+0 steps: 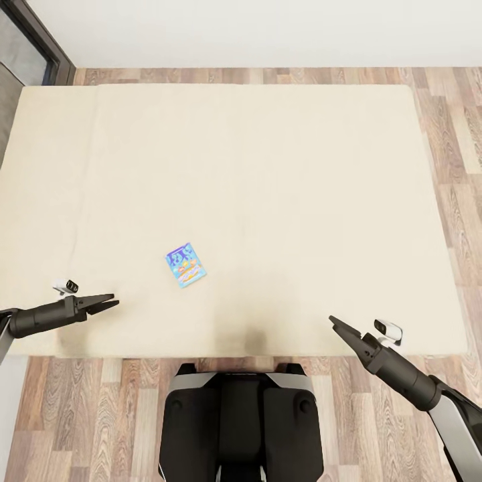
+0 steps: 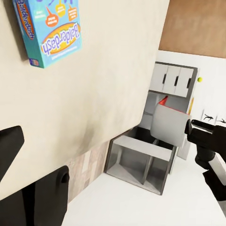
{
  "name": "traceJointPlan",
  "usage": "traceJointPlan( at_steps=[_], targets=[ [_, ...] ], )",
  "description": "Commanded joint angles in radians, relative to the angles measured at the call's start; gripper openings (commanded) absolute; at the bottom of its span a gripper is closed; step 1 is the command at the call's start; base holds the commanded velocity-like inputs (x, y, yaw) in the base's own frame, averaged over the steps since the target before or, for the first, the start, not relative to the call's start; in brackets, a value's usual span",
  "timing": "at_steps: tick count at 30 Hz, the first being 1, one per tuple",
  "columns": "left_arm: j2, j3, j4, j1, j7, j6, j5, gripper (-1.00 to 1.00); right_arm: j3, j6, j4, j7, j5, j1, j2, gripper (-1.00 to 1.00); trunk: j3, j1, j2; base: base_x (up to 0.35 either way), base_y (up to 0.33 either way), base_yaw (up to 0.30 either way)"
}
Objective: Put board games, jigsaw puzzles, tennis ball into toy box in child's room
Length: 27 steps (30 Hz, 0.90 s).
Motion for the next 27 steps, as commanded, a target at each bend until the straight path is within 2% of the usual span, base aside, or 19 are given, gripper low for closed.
traceJointPlan(
  at_steps=[1, 27],
  targets=[
    [0.0, 0.0, 0.0, 0.0, -0.004, 0.011, 0.0, 1.0, 0.0, 0.008, 0.0, 0.0, -0.007, 0.0, 0.0, 1.0, -0.001, 0.001, -0.001, 0.0, 0.0, -0.002],
    [0.0, 0.0, 0.0, 0.0, -0.004, 0.01, 0.0, 1.0, 0.001, 0.004, 0.0, 0.0, -0.005, 0.0, 0.001, 1.0, 0.038, 0.001, -0.001, 0.0, 0.0, 0.0]
  ],
)
